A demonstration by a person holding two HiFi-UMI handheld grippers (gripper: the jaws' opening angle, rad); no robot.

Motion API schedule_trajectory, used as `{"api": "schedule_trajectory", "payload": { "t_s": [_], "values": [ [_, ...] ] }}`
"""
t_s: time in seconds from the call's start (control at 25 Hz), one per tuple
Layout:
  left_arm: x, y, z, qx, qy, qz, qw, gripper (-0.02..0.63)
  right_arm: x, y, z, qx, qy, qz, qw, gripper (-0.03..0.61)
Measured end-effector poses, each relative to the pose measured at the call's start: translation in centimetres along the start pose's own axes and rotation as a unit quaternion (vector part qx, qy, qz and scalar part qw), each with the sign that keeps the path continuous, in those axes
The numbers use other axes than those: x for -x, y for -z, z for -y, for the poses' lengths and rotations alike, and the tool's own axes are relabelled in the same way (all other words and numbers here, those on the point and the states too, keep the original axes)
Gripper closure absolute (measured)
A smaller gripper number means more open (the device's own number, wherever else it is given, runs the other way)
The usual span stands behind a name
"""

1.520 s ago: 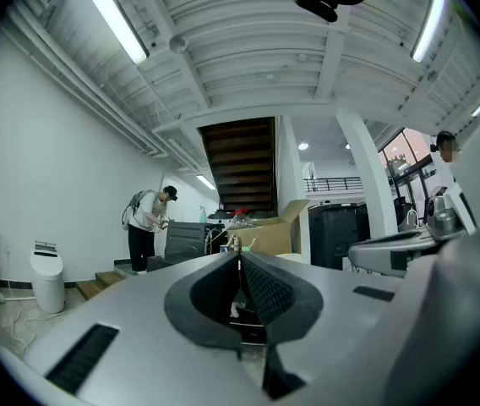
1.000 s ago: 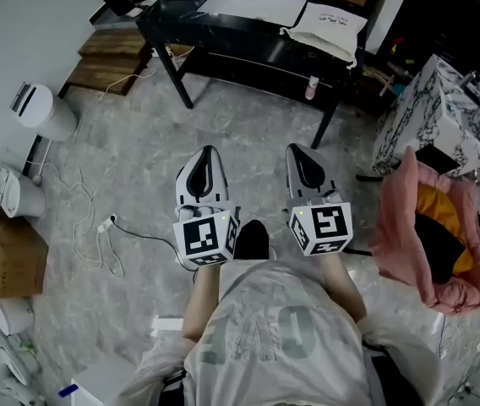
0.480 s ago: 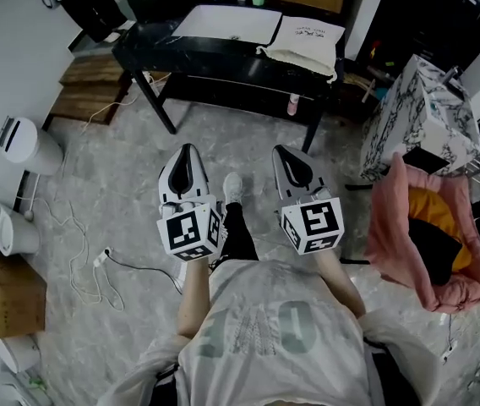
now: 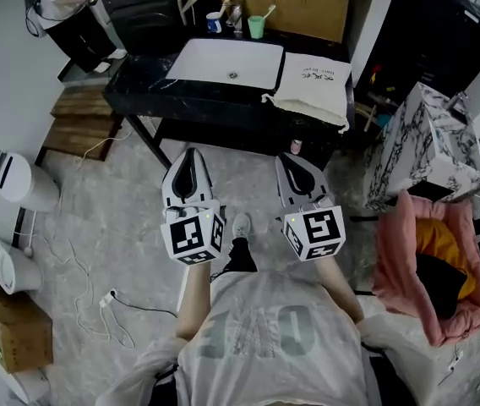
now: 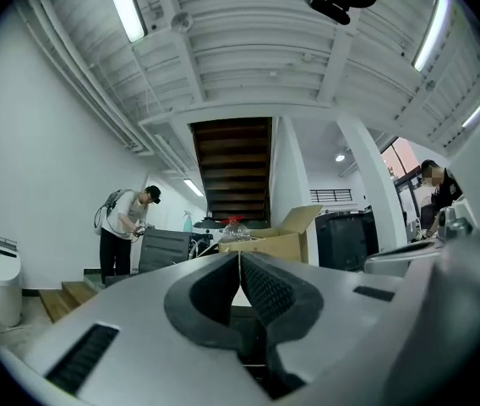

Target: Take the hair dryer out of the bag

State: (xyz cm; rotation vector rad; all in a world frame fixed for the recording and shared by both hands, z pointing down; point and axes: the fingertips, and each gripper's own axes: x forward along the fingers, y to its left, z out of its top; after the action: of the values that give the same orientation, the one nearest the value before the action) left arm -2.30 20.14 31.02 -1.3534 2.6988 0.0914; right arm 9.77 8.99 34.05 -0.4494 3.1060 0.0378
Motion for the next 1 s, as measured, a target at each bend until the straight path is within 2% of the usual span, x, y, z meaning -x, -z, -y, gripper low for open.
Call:
{"api": "schedule_trajectory", "payload": {
  "t_s": [0.28,0.48,0.6,0.76,1.0],
  "values": [
    [-12.6,0.2,-5.6,0.009,0.022,-0.001,0.9997,0.583,-13.7,-0.8,3.0,-0.009,0.021,-0.016,1.0,0.548],
    [-19.8,1.5,-9.0,0.001,0.047,-0.005,0.9989,0.583,-21.8,-0.7,4.2,-0.021,0.031,-0.026,0.999,0.548],
    [-22.4,2.7,-10.0,-0.005,0.058,-0.01,0.9982,0.583,-24.5,-0.3,4.6,-0.025,0.034,-0.034,0.999,0.548],
    [-25.0,4.3,-10.5,0.015,0.059,-0.022,0.9979,0.583,-26.5,0.3,5.8,-0.022,0.044,-0.044,0.998,0.548],
    [-26.2,6.0,-10.0,0.023,0.066,-0.047,0.9965,0.583,-27.5,1.4,7.4,-0.028,0.058,-0.063,0.996,0.548]
  ]
}}
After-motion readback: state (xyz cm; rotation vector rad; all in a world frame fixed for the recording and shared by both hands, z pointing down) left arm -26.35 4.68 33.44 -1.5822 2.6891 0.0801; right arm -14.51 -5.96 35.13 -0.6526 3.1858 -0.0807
